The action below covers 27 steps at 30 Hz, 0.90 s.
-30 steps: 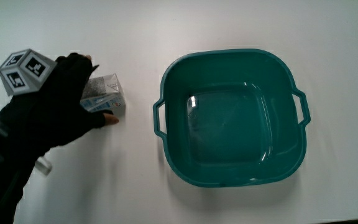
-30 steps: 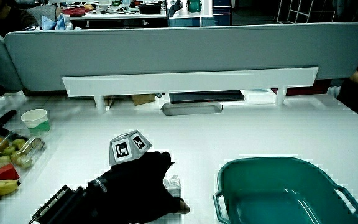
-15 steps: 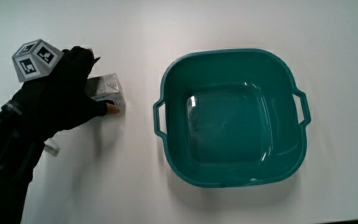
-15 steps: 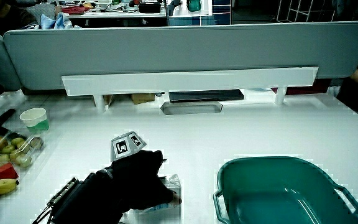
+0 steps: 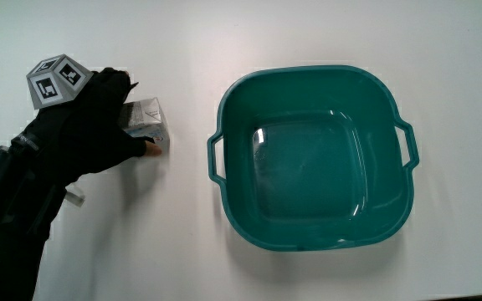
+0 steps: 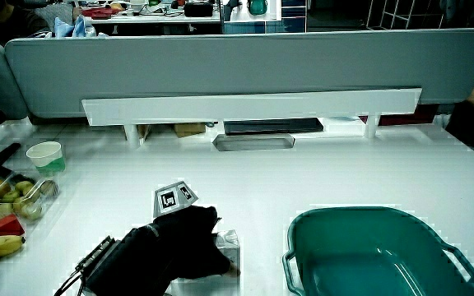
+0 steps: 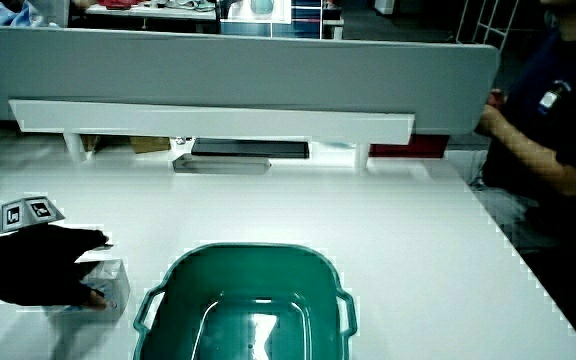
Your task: Pick milk from desk
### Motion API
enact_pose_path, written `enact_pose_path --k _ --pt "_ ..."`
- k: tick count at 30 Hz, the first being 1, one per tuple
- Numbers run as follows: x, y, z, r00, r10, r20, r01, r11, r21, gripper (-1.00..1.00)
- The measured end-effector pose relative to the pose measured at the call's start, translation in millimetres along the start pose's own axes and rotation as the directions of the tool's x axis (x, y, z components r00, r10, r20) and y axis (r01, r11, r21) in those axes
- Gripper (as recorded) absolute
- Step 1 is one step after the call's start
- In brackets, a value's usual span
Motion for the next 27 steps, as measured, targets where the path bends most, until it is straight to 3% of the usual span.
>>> enact_pose_path --k 7,27 --pt "-0.6 -1.4 2.6 1.000 -0.008 -0.004 0.009 0.9995 0.031 0.21" --pt "-3.2 -1.8 4.5 0.999 -0.044 0.014 0.043 0.9974 0.057 0.93"
